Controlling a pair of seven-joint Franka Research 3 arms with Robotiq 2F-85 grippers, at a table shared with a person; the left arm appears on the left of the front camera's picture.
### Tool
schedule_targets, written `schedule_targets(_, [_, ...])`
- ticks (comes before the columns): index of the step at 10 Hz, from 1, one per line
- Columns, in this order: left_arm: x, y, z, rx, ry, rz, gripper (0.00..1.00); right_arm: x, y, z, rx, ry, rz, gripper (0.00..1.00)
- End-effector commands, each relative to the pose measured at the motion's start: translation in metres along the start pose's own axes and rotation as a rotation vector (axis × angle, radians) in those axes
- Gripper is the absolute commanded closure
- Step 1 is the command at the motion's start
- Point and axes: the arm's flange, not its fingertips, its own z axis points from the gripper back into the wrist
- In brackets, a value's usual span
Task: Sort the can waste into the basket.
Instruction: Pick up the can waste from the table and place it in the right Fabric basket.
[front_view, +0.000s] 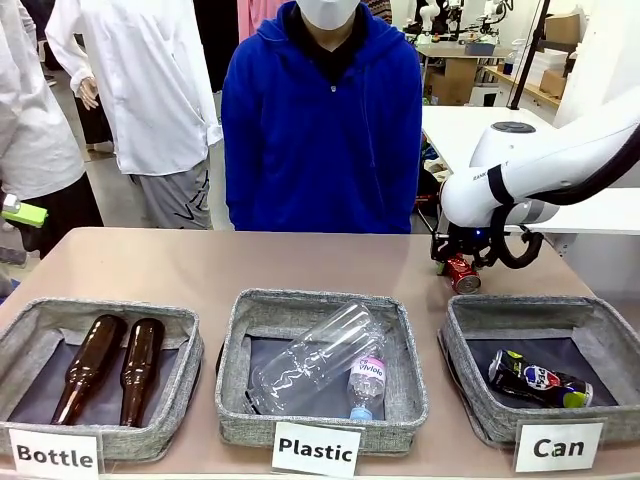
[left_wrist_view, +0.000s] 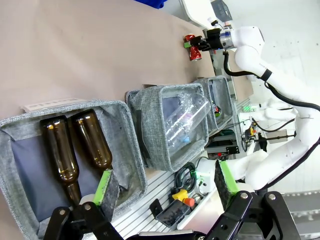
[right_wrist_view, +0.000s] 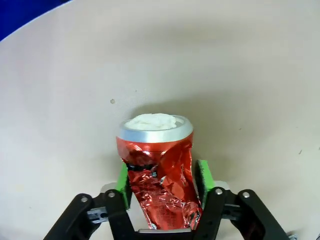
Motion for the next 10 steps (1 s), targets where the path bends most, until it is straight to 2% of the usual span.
schedule_targets(1, [0.000,-0.001,0.003,0.000,0.011,0.003,0.00,0.002,0.008,0.000,-0.044,-0.013,-0.022,1.00])
schedule_targets(2, [0.000,-0.001,0.003,0.000,0.011,0.003,0.00,0.002,0.009,0.000,-0.045,-0.012,-0.021,1.00])
schedule_targets(3, [0.000,-0.001,0.003,0.000,0.011,0.003,0.00,0.002,0.009,0.001,-0.043,-0.009,-0.019,0.93])
schedule_targets(4, [0.000,-0.001,0.003,0.000,0.011,0.003,0.00,0.001,0.009,0.001,-0.045,-0.009,-0.015,1.00])
schedule_targets(6, [0.000,-0.001,0.003,0.000,0.011,0.003,0.00,-0.005,0.006,0.024,-0.020,-0.042,0.002,1.00])
schedule_targets(7, [0.000,-0.001,0.003,0.000,0.011,0.003,0.00,-0.013,-0.001,0.049,0.034,-0.068,0.037,1.00])
schedule_targets(9, [0.000,-0.001,0.003,0.000,0.011,0.003,0.00,-0.039,-0.017,0.103,0.177,-0.043,0.200,1.00])
schedule_targets(10, [0.000,-0.001,0.003,0.000,0.011,0.003,0.00,-0.058,-0.027,0.128,0.230,0.002,0.312,1.00])
